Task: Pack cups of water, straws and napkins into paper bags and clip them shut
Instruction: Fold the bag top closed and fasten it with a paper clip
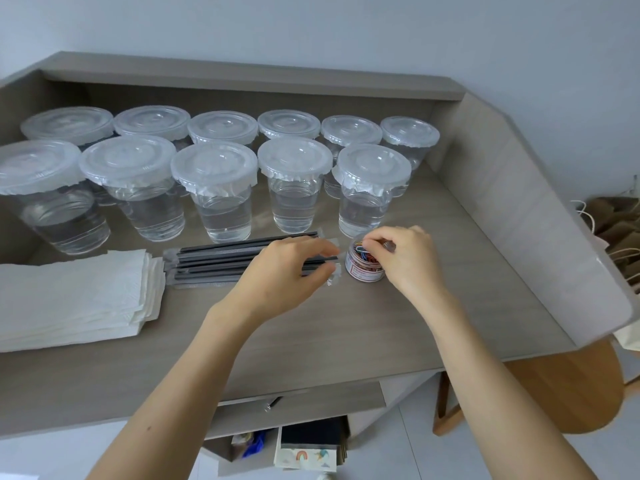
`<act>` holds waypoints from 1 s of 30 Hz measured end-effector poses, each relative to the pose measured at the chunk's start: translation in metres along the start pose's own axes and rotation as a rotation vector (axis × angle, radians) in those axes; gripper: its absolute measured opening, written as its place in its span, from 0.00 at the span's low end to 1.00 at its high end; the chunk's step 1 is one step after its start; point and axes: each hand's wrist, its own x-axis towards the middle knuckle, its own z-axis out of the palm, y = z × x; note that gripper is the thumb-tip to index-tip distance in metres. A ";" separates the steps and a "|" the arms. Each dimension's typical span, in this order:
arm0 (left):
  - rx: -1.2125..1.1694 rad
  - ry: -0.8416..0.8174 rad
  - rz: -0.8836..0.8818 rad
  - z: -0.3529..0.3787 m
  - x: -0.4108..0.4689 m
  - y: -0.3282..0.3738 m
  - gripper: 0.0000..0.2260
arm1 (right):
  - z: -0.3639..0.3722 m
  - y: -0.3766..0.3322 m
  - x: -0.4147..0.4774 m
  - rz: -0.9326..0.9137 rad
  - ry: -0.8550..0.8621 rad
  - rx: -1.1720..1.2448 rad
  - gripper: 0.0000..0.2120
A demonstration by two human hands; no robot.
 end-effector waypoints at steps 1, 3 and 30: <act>-0.002 -0.004 0.000 0.000 0.000 0.001 0.10 | -0.001 0.001 0.000 -0.007 0.011 0.012 0.05; -0.006 -0.013 -0.002 0.000 0.001 0.002 0.10 | -0.003 0.004 0.000 -0.023 0.063 -0.009 0.06; -0.018 -0.060 -0.034 0.011 0.019 0.000 0.16 | 0.003 0.006 0.018 0.002 -0.181 -0.216 0.10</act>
